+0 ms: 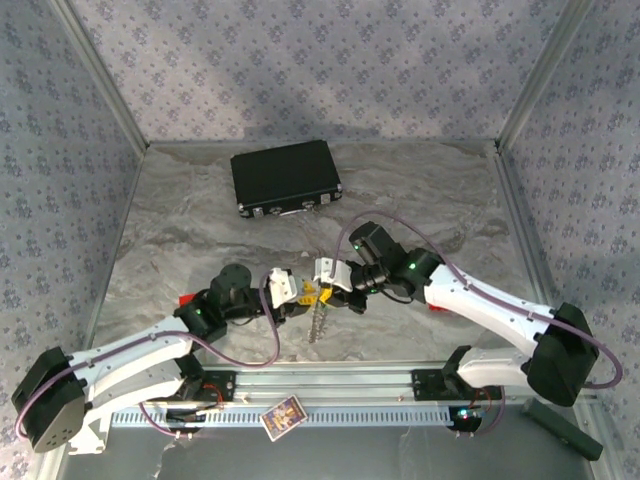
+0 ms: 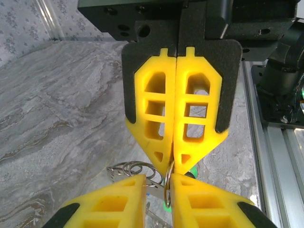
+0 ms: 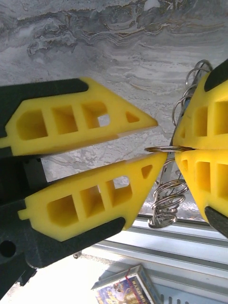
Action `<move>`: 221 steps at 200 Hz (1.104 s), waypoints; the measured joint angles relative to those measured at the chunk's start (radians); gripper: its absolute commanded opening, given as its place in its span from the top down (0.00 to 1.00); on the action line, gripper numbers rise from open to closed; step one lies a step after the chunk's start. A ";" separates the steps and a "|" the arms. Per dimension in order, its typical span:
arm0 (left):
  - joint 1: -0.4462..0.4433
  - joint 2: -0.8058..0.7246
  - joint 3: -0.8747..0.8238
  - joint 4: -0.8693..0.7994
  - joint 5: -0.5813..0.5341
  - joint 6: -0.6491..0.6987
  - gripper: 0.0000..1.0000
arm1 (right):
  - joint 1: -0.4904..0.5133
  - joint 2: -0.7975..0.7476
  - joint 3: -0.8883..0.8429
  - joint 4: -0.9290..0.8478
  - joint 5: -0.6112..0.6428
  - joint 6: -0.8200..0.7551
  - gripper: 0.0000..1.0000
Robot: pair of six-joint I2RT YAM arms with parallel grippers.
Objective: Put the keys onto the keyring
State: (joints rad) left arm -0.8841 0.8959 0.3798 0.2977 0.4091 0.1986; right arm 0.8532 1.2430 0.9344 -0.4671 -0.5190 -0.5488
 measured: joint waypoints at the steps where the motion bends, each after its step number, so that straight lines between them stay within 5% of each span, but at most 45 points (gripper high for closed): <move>1: 0.000 0.001 0.002 -0.002 0.002 0.000 0.81 | 0.001 0.001 0.002 -0.003 0.001 -0.002 1.00; 40: 0.000 0.035 0.032 -0.057 0.027 0.028 0.87 | 0.025 0.014 0.023 -0.043 0.040 -0.030 1.00; 65: 0.000 0.041 0.037 -0.069 0.044 0.039 1.00 | 0.027 0.016 0.024 -0.047 0.049 -0.033 1.00; 100: 0.000 0.040 0.037 -0.072 0.047 0.044 1.00 | 0.017 0.009 0.018 -0.029 0.044 -0.012 0.73; 221: 0.000 0.007 -0.074 0.116 -0.003 -0.039 1.00 | -0.015 -0.136 -0.219 0.210 0.085 0.199 0.69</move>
State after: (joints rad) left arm -0.8841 0.9028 0.3058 0.4141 0.4057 0.1593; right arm 0.8383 1.1069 0.7158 -0.2573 -0.4335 -0.3500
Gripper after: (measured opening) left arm 0.045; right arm 0.312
